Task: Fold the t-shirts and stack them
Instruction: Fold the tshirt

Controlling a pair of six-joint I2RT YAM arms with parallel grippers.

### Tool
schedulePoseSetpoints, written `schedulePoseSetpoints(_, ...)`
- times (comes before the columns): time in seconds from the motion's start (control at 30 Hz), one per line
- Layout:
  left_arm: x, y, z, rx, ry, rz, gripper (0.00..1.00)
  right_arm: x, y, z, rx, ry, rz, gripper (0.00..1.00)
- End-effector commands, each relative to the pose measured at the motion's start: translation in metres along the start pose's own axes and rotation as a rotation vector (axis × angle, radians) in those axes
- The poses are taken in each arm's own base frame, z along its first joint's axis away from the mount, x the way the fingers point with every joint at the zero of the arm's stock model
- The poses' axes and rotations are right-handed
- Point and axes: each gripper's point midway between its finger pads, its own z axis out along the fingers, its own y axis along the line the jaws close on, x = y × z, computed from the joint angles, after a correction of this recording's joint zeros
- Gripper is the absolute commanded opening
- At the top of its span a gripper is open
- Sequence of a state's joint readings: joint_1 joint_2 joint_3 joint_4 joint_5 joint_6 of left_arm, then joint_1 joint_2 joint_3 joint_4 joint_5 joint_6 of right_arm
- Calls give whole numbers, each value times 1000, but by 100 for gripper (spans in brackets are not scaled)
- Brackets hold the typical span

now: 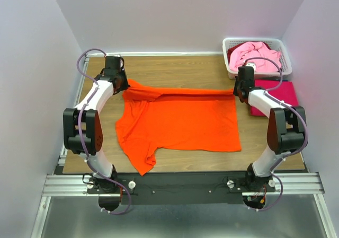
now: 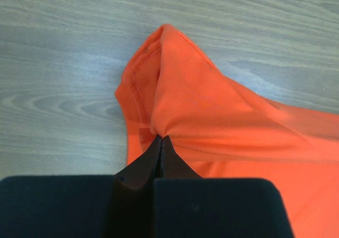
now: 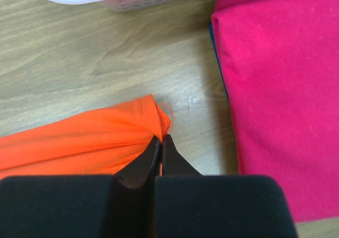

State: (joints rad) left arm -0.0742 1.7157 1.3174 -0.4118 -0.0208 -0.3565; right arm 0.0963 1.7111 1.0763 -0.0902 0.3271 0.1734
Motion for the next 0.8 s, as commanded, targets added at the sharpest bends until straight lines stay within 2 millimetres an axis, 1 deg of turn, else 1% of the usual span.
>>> schedulePoseSetpoints(0.0,11,4,-18,-2,31,12,0,-3,-18,-11,57,5,30,4)
schedulePoseSetpoints(0.1,15,5,-22,-2,31,13,0,-1,-20,-12,70,7,32,4)
schedulePoseSetpoints(0.2,18,9,-27,-12,35,16,0,7,-22,-10,82,25,31,4)
schedulePoseSetpoints(0.27,23,12,-26,-26,45,17,0,16,-23,-8,87,44,25,4)
schedulePoseSetpoints(0.33,34,16,-22,-37,72,20,0,27,-23,-4,95,73,29,4)
schedulePoseSetpoints(0.43,45,18,-17,-38,89,14,0,42,-23,-1,95,112,38,4)
schedulePoseSetpoints(0.53,52,22,-12,-56,100,15,0,56,-20,-2,82,150,54,4)
schedulePoseSetpoints(0.63,52,25,-6,-73,101,8,0,66,-18,-3,76,184,62,4)
schedulePoseSetpoints(0.77,48,23,-3,-70,96,2,0,72,-14,-5,54,213,73,4)
